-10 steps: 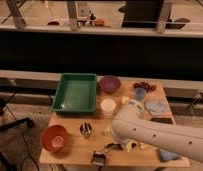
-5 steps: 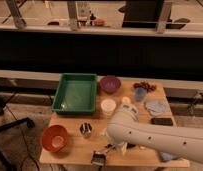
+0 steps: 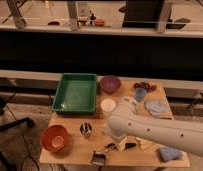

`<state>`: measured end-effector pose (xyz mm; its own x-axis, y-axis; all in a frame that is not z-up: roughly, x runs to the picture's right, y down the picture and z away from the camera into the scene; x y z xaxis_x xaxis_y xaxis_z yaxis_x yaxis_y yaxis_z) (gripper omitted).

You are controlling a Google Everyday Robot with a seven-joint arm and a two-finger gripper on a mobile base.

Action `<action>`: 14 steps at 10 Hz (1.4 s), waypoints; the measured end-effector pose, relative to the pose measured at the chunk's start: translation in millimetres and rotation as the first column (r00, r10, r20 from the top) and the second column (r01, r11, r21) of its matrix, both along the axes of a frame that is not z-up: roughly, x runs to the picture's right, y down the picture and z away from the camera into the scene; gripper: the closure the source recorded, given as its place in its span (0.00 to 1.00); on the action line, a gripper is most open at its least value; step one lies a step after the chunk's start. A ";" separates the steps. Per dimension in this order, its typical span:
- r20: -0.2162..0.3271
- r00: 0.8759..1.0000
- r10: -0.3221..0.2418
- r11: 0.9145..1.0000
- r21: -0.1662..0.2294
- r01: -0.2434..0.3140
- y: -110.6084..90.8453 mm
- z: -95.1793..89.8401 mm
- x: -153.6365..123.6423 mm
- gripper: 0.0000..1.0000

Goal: Place pepper in purple bowl

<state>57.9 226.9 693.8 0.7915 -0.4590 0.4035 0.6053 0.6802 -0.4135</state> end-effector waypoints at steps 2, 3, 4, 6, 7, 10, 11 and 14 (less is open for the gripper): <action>-0.054 0.998 0.034 0.999 -0.008 -0.034 -8.3 9.8 4.4 0.20; -0.062 0.997 0.044 0.999 -0.007 -0.045 -13.0 15.0 3.1 0.20; -0.072 0.996 0.050 0.999 0.000 -0.050 -17.9 20.4 7.0 0.20; -0.088 0.994 0.063 0.998 0.009 -0.063 -29.4 32.7 11.4 0.20; -0.095 0.993 0.072 0.997 0.014 -0.071 -33.3 36.8 14.3 0.20; -0.146 0.983 0.112 0.994 0.028 -0.109 -44.2 46.2 23.8 0.20; -0.163 0.979 0.126 0.992 0.033 -0.122 -47.4 47.7 27.7 0.20; -0.201 0.965 0.171 0.985 0.045 -0.165 -59.2 54.7 42.5 0.20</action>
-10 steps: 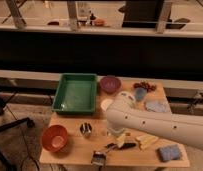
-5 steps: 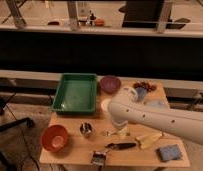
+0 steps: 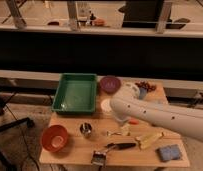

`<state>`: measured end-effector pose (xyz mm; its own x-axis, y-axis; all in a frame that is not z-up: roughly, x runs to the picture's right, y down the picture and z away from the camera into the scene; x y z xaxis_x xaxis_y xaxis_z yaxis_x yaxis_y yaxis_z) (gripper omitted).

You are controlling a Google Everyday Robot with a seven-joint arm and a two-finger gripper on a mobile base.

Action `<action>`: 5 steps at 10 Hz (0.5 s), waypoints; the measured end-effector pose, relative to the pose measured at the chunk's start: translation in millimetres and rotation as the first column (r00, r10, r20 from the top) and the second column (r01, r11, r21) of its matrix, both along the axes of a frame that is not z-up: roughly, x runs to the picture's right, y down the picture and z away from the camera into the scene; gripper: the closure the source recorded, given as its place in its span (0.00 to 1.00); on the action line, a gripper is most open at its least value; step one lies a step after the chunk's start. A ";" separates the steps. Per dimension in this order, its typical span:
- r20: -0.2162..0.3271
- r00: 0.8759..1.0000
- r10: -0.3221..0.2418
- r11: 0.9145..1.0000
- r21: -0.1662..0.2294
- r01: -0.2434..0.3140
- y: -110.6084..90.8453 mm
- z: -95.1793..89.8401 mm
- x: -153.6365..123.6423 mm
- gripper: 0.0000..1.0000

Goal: Place pepper in purple bowl

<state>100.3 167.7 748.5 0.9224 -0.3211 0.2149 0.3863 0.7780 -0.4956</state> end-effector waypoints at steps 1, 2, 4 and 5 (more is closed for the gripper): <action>-0.011 1.000 0.015 1.000 0.002 -0.015 -4.8 3.6 5.6 0.20; -0.020 0.999 0.033 0.999 0.005 -0.033 -10.0 7.8 10.9 0.20; -0.009 0.998 0.061 0.998 0.006 -0.061 -15.8 17.2 20.9 0.20; 0.007 0.997 0.082 0.997 0.010 -0.082 -17.5 19.9 24.8 0.20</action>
